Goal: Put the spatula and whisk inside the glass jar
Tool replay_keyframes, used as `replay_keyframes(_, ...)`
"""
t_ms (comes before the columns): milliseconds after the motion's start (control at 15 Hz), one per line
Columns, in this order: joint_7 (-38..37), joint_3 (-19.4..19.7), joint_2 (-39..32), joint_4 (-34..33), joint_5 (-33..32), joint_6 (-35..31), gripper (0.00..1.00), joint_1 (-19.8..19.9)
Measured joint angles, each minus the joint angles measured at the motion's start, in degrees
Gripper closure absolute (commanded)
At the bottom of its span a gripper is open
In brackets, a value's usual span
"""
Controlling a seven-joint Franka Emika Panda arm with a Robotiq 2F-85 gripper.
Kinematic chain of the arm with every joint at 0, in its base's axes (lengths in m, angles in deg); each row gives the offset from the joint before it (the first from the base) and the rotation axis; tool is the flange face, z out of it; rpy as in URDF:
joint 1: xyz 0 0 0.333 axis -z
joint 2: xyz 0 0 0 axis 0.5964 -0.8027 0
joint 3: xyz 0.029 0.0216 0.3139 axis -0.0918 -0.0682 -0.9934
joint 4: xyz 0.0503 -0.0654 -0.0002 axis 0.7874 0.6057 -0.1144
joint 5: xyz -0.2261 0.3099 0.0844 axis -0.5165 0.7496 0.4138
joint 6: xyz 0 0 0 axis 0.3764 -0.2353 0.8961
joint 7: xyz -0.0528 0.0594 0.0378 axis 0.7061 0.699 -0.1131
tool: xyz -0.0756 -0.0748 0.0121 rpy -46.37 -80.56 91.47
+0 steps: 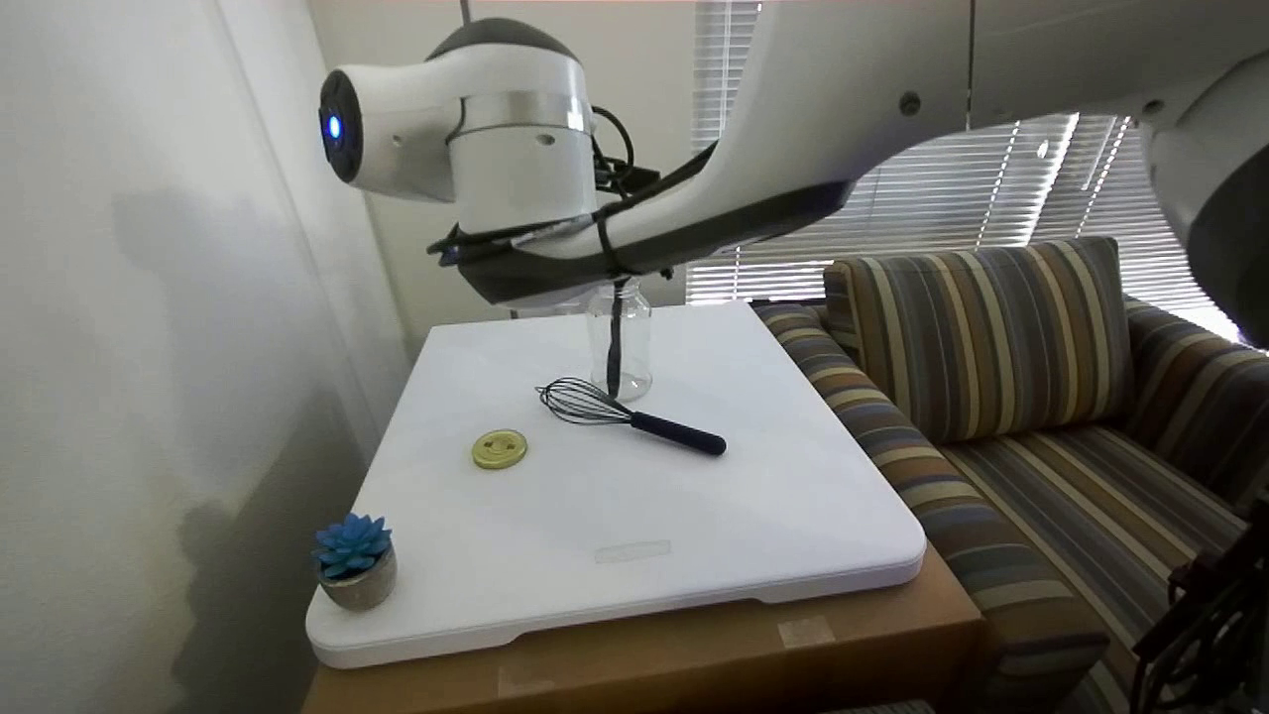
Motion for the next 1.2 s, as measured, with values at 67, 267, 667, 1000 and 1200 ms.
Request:
replay_keyframes(67, -1.3, 0.0, 0.7, 0.0, 1.5, 1.2, 0.00, 0.2)
replay_keyframes(267, -5.2, 0.0, 2.1, 0.0, 6.1, 5.4, 0.00, 1.1)
replay_keyframes(667, -14.9, -0.2, 3.5, -0.1, 15.4, 13.4, 0.00, 1.7)
replay_keyframes(1000, -24.6, -0.4, 4.4, -0.1, 24.1, 18.0, 0.00, 2.0)
replay_keyframes(1200, -31.2, -0.5, 4.4, -0.2, 29.3, 19.0, 0.00, 2.5)
